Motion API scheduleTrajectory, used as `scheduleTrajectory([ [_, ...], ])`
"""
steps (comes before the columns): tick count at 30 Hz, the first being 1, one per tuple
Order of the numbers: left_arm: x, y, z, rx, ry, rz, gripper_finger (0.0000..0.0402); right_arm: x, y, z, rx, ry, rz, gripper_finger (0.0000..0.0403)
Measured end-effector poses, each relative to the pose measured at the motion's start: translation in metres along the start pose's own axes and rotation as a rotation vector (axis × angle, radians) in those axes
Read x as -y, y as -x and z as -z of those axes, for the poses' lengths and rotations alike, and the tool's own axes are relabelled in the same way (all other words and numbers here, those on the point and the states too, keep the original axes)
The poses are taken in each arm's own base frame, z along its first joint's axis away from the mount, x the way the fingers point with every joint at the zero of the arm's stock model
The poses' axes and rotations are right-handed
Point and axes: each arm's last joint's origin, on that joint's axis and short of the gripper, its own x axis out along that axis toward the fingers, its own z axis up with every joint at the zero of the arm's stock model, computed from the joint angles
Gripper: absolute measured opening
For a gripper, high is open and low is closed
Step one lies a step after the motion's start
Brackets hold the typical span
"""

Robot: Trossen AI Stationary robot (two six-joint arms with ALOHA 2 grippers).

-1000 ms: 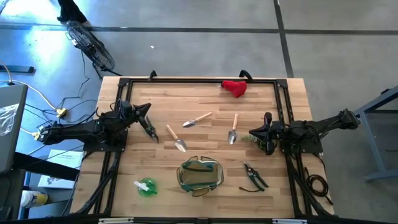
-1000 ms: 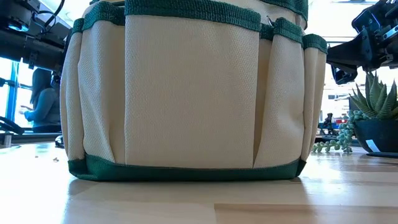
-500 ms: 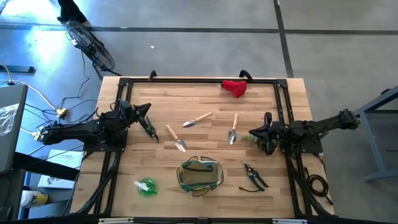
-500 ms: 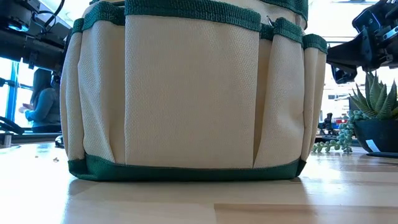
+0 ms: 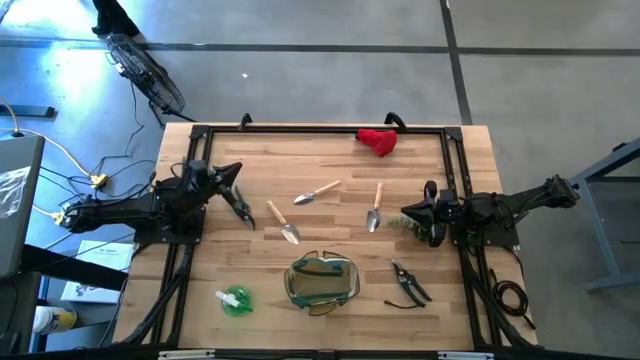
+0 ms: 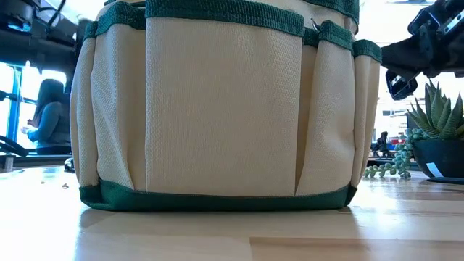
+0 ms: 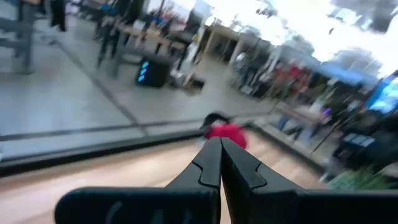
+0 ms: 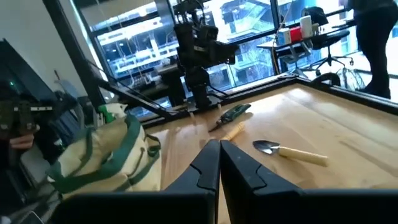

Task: Pick & Place Garden tools in Gardening bag
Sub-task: Put the green spray bottle into the gardening bag

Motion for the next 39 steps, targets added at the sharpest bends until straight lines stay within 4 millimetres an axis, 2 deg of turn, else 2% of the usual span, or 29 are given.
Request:
scheduleTrajectory([
  [12, 0.007, 0.001, -0.007, 0.027, 0.049, 0.164, 0.0000, -0.002, 0.000, -0.008, 0.072, -0.088, -0.028, 0.0003],
  [16, 0.009, 0.001, -0.006, 0.013, -0.046, 0.236, 0.0008, -0.002, 0.000, -0.007, 0.067, -0.059, -0.027, 0.0003],
  [20, 0.011, 0.002, -0.009, -0.004, -0.072, 0.287, 0.0048, -0.004, 0.000, -0.005, 0.034, -0.033, -0.082, 0.0003],
  [26, 0.016, 0.003, -0.018, -0.041, -0.074, 0.333, 0.0135, -0.004, -0.002, -0.002, 0.001, 0.008, -0.101, 0.0003],
  [32, 0.022, 0.006, -0.041, -0.015, 0.041, 0.374, 0.0207, -0.004, -0.004, 0.001, -0.034, 0.015, -0.078, 0.0003],
  [39, 0.035, 0.024, -0.106, 0.048, 0.080, 0.473, 0.0225, -0.005, -0.008, 0.009, -0.123, -0.014, -0.123, 0.0003],
])
